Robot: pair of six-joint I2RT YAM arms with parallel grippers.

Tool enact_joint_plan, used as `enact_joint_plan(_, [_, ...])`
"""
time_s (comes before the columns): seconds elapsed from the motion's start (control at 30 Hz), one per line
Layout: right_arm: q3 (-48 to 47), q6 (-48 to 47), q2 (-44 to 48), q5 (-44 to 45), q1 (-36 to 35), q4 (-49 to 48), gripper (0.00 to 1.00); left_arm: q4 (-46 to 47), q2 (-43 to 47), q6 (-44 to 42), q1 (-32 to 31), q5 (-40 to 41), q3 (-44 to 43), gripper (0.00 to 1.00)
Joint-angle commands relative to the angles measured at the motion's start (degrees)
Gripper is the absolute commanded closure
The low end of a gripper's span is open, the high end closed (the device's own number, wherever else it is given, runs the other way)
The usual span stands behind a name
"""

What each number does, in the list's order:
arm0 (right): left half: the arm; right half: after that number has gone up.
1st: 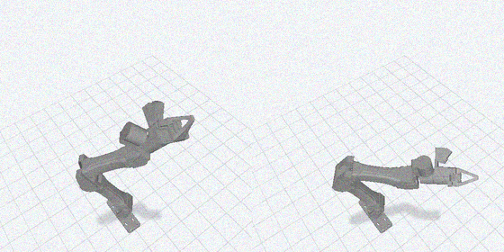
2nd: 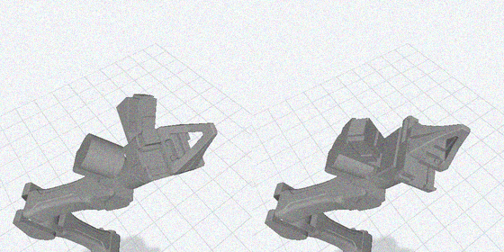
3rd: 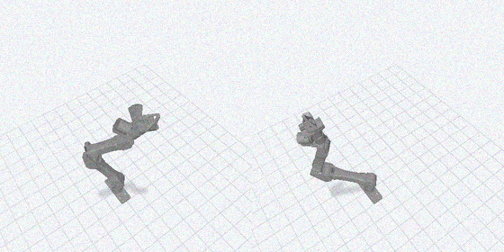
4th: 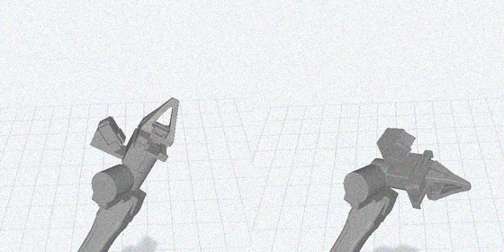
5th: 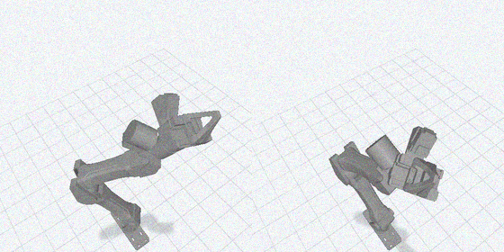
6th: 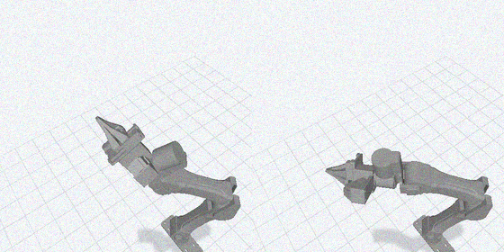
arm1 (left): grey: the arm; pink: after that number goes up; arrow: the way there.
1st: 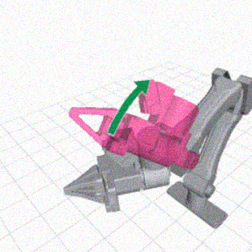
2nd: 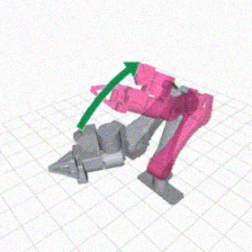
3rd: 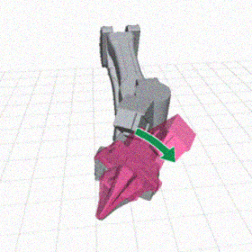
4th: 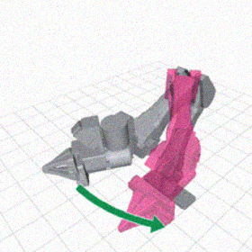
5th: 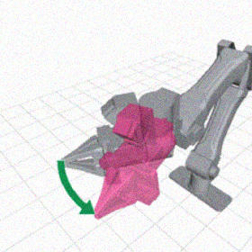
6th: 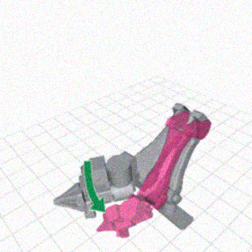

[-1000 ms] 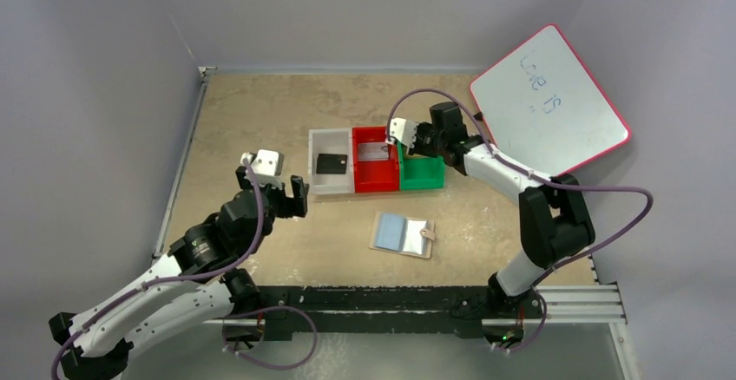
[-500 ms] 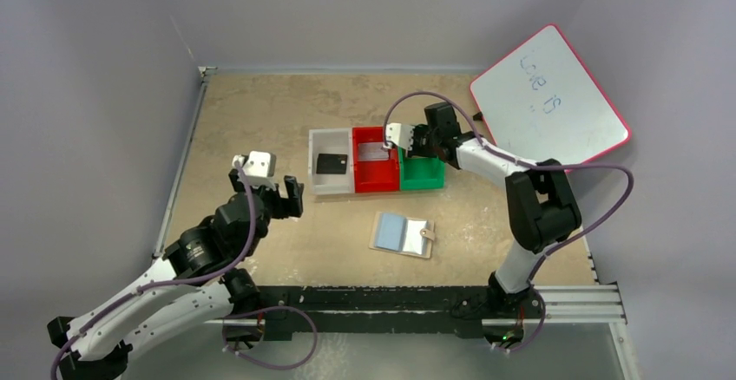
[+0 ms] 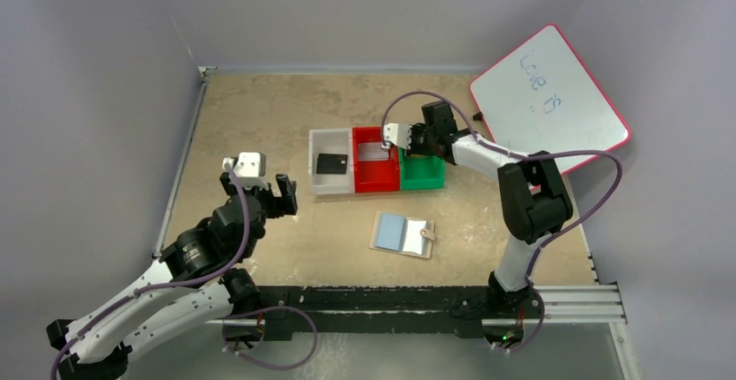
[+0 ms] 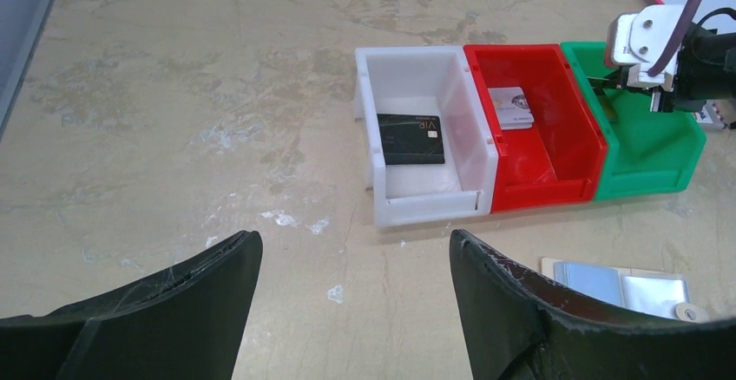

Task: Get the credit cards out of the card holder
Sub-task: Place the credit card in the storage box.

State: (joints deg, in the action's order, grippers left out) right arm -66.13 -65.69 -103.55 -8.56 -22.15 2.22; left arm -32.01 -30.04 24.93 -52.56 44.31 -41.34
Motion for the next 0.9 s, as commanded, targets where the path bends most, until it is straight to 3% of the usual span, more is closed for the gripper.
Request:
enact_joint_plan(0.0, [-1.4,-1.4,-0.7,1.1,0.3,-3.2,1.0,0.7,0.3,1.0,0.1,1.7,-0.7,0.21])
enact_joint_plan(0.4, [-0.7,-0.9,-1.4,4.3,0.1,-6.9,0.92,0.5,0.6,1.3,0.1,2.1,-0.6,0.21])
enact_joint_plan(0.63, [-0.9,0.0,0.3,1.6,0.1,-1.8,0.8,0.3,0.5,1.4,0.2,2.0,-0.7,0.21])
enact_joint_plan(0.87, [-1.9,2.2,1.6,-2.5,0.1,4.3,0.77,0.3,0.1,1.6,0.1,1.9,-0.7,0.21])
